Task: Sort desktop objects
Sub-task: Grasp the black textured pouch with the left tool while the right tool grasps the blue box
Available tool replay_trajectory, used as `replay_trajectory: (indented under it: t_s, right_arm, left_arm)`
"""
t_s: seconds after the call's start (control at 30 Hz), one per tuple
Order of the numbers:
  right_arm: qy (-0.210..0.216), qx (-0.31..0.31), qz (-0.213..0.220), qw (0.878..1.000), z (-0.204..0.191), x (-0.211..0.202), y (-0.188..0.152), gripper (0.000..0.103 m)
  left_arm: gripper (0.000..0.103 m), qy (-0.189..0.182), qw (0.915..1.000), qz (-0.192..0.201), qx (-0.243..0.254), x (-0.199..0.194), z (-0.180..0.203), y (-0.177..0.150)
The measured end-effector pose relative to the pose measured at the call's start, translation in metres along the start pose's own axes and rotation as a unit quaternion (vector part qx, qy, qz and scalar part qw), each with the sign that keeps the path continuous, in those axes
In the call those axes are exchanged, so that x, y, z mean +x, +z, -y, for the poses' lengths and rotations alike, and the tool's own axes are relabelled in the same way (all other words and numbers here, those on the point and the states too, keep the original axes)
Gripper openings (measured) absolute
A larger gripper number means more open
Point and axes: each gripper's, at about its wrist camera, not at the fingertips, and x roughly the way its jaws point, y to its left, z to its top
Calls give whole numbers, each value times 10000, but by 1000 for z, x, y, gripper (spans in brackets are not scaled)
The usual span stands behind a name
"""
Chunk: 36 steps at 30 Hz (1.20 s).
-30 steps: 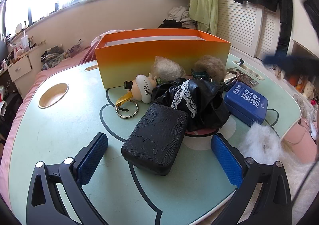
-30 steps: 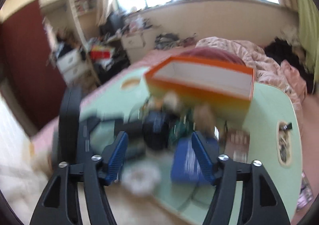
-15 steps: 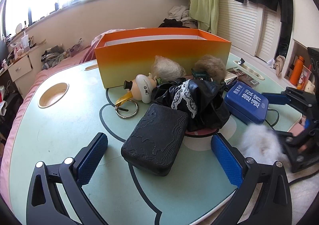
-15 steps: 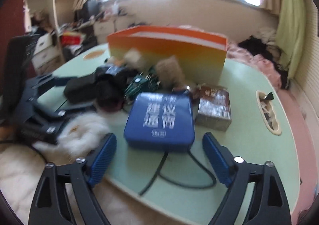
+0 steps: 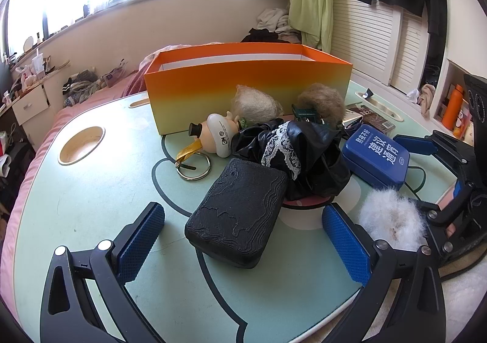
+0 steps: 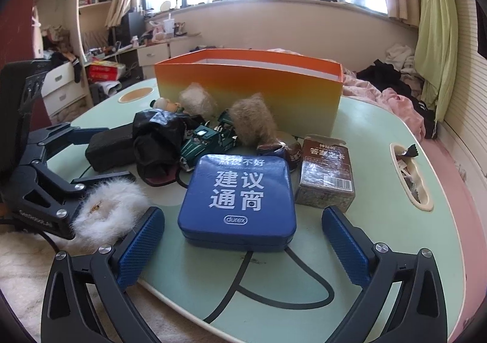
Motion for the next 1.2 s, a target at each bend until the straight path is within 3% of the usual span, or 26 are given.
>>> replay_trajectory:
  t_s: [0.2, 0.37, 0.5, 0.7, 0.77, 0.8, 0.87, 0.9, 0.93, 0.97, 1.03, 1.2]
  right_arm:
    - [-189, 149, -52, 9997, 7, 6, 7, 103]
    - [-170, 144, -122, 9997, 9, 11, 11, 103]
    - [-150, 147, -130, 9997, 10, 11, 11, 103]
    - [-181, 159, -103, 9997, 11, 11, 10, 103]
    - [-191, 154, -86, 9997, 10, 11, 10, 103]
    - [-186, 152, -71, 9997, 10, 11, 9, 103]
    - [-131, 136, -43, 9998, 10, 10, 8, 103]
    - [-110, 121, -28, 9999, 10, 10, 8, 102]
    - [-78, 96, 8, 9999, 8, 8, 8, 96]
    - [-65, 63, 52, 9999, 7, 7, 8, 86]
    - [-22, -9, 149, 9999, 4, 3, 7, 67]
    - [64, 23, 225, 9997, 7, -1, 6, 66]
  left_arm:
    - [103, -106, 9999, -12, 92, -3, -1, 0]
    - [103, -271, 9989, -261, 276, -9, 0, 1]
    - [103, -196, 9988, -126, 425, -24, -1, 8]
    - [103, -385, 9992, -34, -40, -29, -18, 23]
    - [102, -360, 9993, -131, 41, -21, -16, 24]
    - [99, -327, 9992, -194, 136, -17, -13, 25]
    - [81, -310, 9987, -282, 275, -13, -7, 25]
    - [66, -338, 9983, -346, 327, -10, -5, 24]
    - [48, -387, 9976, -432, 378, -7, -3, 23]
    - [40, -400, 9971, -501, 414, -3, -2, 21]
    - [40, -404, 9973, -455, 421, -3, -2, 18]
    - [40, -453, 9980, -341, 290, -17, -16, 17]
